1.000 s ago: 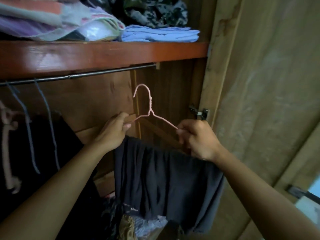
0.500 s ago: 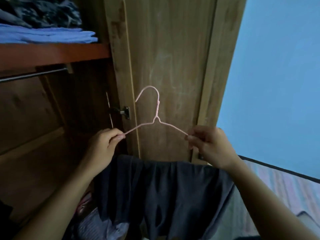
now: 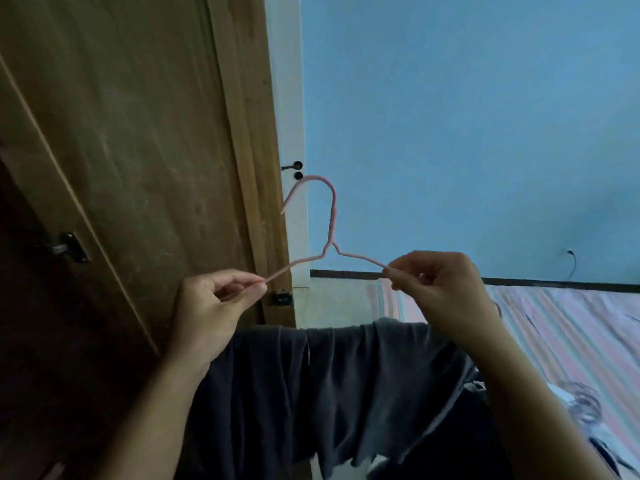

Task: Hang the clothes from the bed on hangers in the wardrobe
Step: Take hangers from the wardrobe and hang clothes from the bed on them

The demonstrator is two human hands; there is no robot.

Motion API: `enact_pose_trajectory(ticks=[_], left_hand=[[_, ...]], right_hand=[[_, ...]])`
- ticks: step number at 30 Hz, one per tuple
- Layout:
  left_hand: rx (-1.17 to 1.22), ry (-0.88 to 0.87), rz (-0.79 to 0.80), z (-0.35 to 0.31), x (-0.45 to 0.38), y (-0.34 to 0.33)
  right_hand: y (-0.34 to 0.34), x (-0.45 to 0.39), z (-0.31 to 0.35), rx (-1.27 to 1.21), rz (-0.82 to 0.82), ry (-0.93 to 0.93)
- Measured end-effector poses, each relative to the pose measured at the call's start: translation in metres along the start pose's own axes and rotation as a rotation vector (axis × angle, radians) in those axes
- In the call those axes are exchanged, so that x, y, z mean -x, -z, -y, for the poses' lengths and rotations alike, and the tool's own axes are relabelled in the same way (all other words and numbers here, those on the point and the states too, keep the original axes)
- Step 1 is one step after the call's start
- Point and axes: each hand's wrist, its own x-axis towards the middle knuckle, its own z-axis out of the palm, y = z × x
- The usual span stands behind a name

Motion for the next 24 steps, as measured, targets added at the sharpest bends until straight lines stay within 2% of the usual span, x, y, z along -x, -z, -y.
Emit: enact_pose_trajectory(ticks=[6, 10, 24], left_hand=[[0.124, -0.081, 0.216, -0.014, -0.006, -0.046], [0.128, -0.177, 0.355, -0.018, -0.008, -0.064], [0.238, -0.243, 0.799, -0.011, 0.009, -0.085]], right_hand=[[0.036, 0.034, 0.000, 0.015, -0.175, -0.050], [0.045, 0.065, 0.003, 0.047, -0.327, -0.159], [0.021, 0.192, 0.044, 0.198, -0.672, -0.414]])
